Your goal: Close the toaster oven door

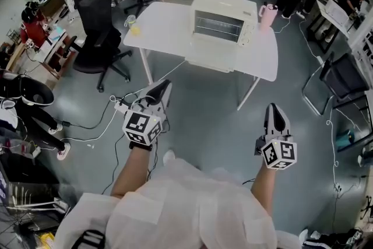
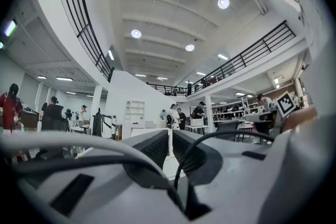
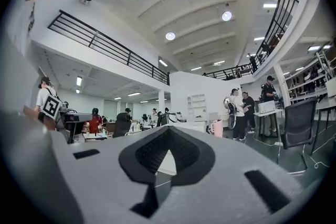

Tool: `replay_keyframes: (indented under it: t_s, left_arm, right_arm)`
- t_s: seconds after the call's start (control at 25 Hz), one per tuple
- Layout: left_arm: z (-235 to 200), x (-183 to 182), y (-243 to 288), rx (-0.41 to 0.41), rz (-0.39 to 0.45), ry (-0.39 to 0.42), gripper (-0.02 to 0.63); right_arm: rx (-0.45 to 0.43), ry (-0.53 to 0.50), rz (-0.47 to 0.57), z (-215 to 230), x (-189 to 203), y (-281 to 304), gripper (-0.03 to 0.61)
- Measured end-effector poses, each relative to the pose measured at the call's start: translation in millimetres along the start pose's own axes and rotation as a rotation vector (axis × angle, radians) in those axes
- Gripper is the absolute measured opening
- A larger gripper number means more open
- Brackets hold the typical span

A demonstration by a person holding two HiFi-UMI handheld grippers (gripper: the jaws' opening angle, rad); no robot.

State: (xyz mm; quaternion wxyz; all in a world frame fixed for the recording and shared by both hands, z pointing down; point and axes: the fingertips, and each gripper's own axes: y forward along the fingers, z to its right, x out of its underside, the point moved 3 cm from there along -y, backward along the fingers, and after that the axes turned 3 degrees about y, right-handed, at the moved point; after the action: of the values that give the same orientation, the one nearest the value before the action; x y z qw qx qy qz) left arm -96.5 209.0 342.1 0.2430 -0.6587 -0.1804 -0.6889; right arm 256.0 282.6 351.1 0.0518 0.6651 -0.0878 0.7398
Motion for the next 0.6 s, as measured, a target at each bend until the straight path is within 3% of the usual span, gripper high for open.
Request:
replay_keyframes:
  t_s: [0.6]
  left_arm:
    - [4.6,-0.1,2.7,0.001,0.002,0.002,0.020]
  right_arm:
    - [0.007,0.020,-0.008,7.7,1.7,-1.7,0.003]
